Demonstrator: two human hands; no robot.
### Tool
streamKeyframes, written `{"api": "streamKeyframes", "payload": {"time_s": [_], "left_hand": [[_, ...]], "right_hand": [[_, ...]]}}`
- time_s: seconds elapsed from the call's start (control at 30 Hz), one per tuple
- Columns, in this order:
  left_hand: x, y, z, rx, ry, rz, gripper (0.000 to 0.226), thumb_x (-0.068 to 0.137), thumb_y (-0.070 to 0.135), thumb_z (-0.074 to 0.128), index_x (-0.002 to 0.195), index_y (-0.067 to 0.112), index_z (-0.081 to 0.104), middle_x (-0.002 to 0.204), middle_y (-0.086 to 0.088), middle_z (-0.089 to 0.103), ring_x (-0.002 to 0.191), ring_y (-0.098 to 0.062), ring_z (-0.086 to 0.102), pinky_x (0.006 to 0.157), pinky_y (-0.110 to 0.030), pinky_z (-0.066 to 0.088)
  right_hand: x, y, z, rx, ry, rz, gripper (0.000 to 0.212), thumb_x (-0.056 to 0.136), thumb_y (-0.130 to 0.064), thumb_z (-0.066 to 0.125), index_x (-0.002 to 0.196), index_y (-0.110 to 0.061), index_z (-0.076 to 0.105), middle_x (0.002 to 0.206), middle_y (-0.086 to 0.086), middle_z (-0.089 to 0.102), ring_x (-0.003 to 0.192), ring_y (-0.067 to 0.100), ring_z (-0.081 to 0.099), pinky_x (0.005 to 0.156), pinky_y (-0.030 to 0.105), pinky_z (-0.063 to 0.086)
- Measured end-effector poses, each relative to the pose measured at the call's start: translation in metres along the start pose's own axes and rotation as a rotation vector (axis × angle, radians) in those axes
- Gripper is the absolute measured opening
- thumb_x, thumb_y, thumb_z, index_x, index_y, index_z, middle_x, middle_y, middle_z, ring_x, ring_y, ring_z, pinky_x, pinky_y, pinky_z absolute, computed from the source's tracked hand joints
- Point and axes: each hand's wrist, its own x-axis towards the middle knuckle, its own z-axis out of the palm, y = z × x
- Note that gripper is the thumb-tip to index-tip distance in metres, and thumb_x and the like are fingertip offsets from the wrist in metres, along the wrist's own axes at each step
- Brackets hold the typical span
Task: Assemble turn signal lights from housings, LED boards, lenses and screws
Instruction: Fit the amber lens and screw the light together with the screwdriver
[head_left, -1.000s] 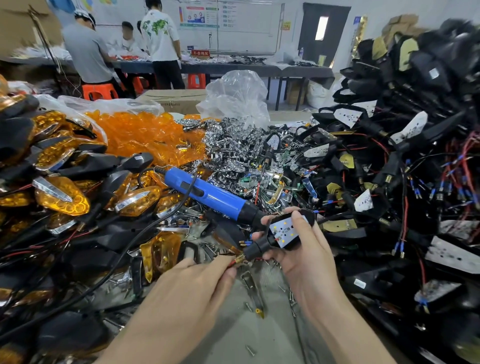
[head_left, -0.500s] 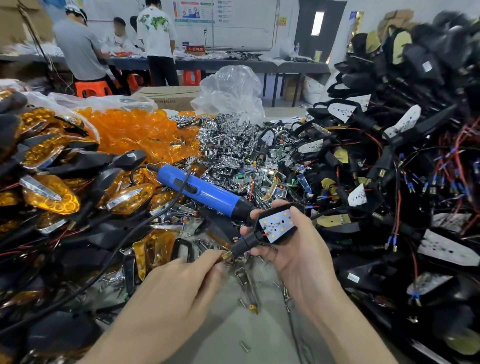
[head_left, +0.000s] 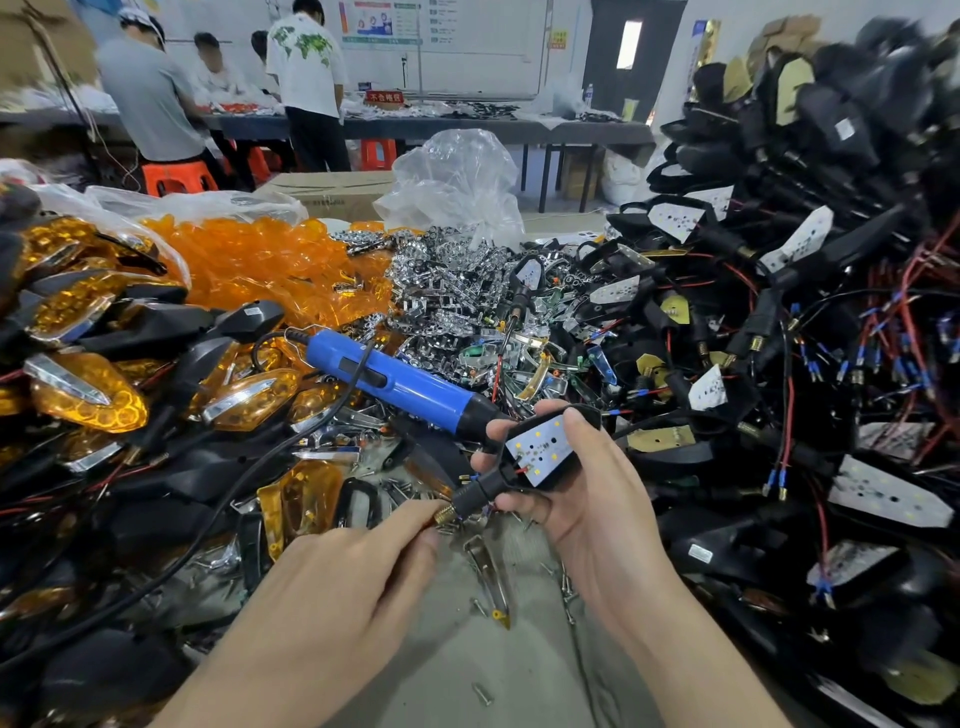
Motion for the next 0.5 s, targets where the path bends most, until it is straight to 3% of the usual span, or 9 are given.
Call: {"api": "streamKeyframes", "payload": {"time_s": [0.5], "left_hand": [[0.0001, 0.0009, -0.0043, 0.027, -0.018, -0.016, 0.018, 0.101, 0.042, 0.039, 0.108, 0.044, 0.056, 0.056, 0.014, 0.054, 0.047, -0.010, 0.052, 0.042, -0.015, 0.032]], "right_hand": [[-0.0020, -0.0021, 0.0029, 0.022, -0.014, 0.020, 0.020, 0.094, -0.034, 0.058, 0.097, -0.024, 0.075, 0.110, 0.026, 0.073, 0.088, 0.042, 0.075, 0.057, 0.032, 0.061]]}}
